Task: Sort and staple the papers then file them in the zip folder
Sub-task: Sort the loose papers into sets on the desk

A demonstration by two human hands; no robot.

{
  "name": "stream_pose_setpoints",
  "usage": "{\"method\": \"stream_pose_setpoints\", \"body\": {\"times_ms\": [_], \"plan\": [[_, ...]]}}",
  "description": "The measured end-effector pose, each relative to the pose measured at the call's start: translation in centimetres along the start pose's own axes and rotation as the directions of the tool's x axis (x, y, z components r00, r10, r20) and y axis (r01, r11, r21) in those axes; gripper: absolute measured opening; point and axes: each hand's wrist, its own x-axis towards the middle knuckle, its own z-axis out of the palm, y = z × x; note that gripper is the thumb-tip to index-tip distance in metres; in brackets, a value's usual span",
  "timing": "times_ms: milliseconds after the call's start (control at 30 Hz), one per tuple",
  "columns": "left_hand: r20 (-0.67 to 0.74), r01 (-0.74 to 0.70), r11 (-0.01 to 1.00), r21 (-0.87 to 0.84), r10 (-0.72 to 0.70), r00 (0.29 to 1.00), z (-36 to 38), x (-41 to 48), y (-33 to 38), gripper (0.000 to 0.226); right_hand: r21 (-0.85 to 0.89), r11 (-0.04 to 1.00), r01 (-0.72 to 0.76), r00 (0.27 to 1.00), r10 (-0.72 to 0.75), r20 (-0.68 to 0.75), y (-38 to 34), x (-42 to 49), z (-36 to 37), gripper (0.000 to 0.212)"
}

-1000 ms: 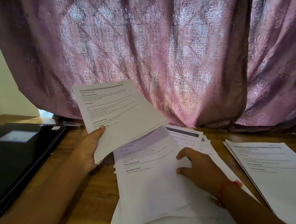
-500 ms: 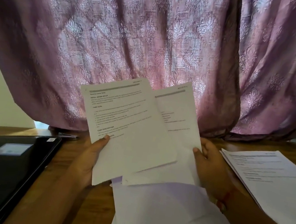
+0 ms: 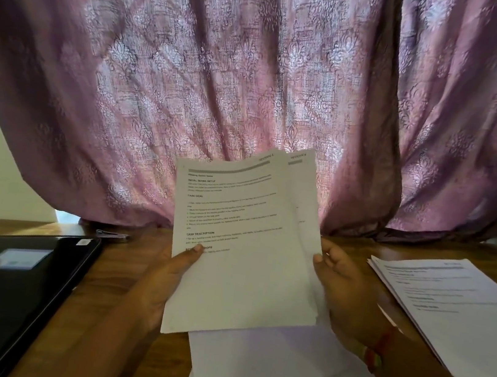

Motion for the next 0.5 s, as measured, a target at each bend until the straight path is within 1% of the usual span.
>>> {"method": "stream_pose_setpoints", "body": {"times_ms": [100,167,200,233,267,300,333,367,400,433,467,500], "plan": [[0.017,0.01,0.999,0.03,-0.01,1.0,0.0,0.1,-0.2,0.041,0.121,0.992,-0.046,0.995,0.035,0.097,0.4,0.1,0.1,0.028],[0.018,-0.002,0.999,0.049,0.001,1.0,0.1,0.1,-0.3,0.037,0.182,0.977,-0.109,0.988,0.087,0.124,0.1,0.0,0.2,0.027],[0.015,-0.007,0.998,0.055,0.006,1.0,0.1,0.2,-0.4,0.037,0.192,0.971,-0.14,0.979,0.107,0.172,-0.1,0.1,0.0,0.028],[0.006,-0.013,0.998,0.058,0.013,1.0,0.1,0.2,-0.4,0.036,0.243,0.952,-0.187,0.95,0.112,0.29,-0.5,0.3,-0.4,0.028],[-0.009,-0.019,0.998,0.057,0.02,1.0,0.0,0.3,-0.4,0.036,0.207,0.966,-0.153,0.925,0.066,0.375,-0.9,0.5,-0.6,0.031],[-0.024,-0.026,0.998,0.054,0.027,0.999,-0.2,0.4,-0.4,0.035,0.149,0.984,-0.1,0.915,0.032,0.402,-0.9,0.7,-0.6,0.034],[-0.044,-0.036,0.998,0.051,0.038,0.998,-0.4,0.6,-0.3,0.034,0.036,0.989,-0.146,0.909,0.12,0.4,-0.5,0.4,-0.8,0.035],[-0.064,-0.046,0.998,0.045,0.049,0.997,-0.7,0.7,-0.2,0.033,-0.115,0.984,-0.133,0.929,0.164,0.333,0.0,-0.1,-1.1,0.034],[-0.081,-0.05,0.998,0.032,0.052,0.995,-0.8,0.8,-0.1,0.031,-0.458,0.889,0.012,0.961,0.116,0.251,0.1,-0.4,-1.3,0.033],[-0.096,-0.053,0.999,0.012,0.054,0.994,-1.0,1.0,0.0,0.03,-0.696,0.707,0.124,0.966,0.075,0.248,0.3,-0.5,-1.3,0.031],[-0.108,-0.062,0.998,0.0,0.061,0.992,-1.2,1.1,0.0,0.029,-0.792,0.572,0.213,0.954,0.054,0.295,-0.2,-1.4,-1.2,0.031],[-0.12,-0.079,0.997,-0.003,0.078,0.99,-1.3,1.1,0.1,0.028,-0.824,0.487,0.29,0.934,0.046,0.355,0.3,-1.4,-1.0,0.032]]}}
